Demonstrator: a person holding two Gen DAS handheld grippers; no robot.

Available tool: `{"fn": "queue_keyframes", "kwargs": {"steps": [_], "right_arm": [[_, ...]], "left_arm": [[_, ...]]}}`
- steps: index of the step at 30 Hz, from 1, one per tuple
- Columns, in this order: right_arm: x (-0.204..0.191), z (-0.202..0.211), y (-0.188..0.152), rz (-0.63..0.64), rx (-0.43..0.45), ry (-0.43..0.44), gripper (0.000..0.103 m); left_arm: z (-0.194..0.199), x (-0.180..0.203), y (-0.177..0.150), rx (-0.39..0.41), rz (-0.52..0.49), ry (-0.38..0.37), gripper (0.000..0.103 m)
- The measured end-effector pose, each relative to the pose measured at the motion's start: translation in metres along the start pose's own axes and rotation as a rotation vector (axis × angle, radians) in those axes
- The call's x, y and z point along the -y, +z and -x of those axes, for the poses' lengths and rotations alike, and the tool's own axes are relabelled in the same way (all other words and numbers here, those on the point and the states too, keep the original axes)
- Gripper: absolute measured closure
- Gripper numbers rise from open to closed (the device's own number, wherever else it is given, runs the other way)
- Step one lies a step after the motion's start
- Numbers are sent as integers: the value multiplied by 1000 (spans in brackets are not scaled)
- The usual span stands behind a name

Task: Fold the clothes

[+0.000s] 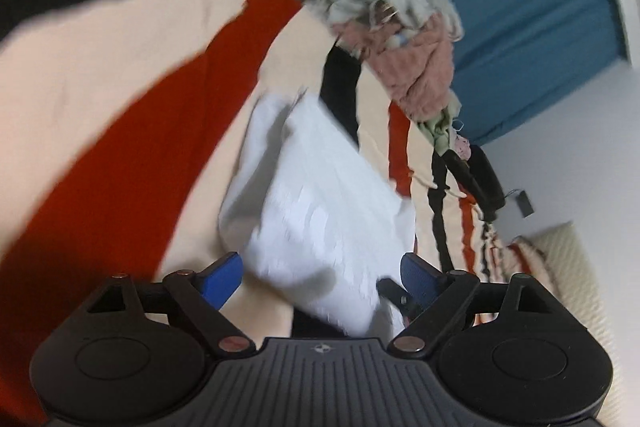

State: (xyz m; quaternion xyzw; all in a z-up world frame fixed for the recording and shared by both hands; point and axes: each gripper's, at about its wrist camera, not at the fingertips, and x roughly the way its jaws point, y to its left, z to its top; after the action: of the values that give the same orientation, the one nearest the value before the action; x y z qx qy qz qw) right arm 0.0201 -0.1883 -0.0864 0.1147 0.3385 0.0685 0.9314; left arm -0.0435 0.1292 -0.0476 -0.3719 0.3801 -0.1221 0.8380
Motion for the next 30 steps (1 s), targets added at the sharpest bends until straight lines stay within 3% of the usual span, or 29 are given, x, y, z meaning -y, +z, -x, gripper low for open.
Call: {"fn": "queue_keyframes", "kwargs": {"steps": [6, 10, 11, 14, 18, 20, 22, 26, 30], "right_arm": [[0, 0, -1, -6, 5, -8, 47], [0, 1, -1, -12, 7, -8, 47], [0, 1, -1, -12, 8, -9, 47], [2, 4, 0, -37, 20, -7, 48], [12, 25, 5, -166, 107, 23, 45], [20, 39, 9, -256, 150, 85, 36], [30, 52, 8, -365, 176, 165, 12], [50, 57, -5, -623, 114, 323, 13], [60, 34, -28, -848, -63, 467, 13]], "left_arm": [[-42, -29, 3, -84, 205, 1, 17], [-54, -33, 14, 3, 281, 4, 33], [-56, -32, 16, 23, 290, 0, 43], [-57, -28, 17, 46, 264, 16, 58], [-55, -28, 16, 61, 264, 9, 68], [-54, -29, 15, 62, 271, 3, 69], [-54, -29, 14, 63, 276, 0, 69], [-52, -28, 13, 68, 274, -3, 69], [-50, -28, 14, 70, 276, -6, 69]]}}
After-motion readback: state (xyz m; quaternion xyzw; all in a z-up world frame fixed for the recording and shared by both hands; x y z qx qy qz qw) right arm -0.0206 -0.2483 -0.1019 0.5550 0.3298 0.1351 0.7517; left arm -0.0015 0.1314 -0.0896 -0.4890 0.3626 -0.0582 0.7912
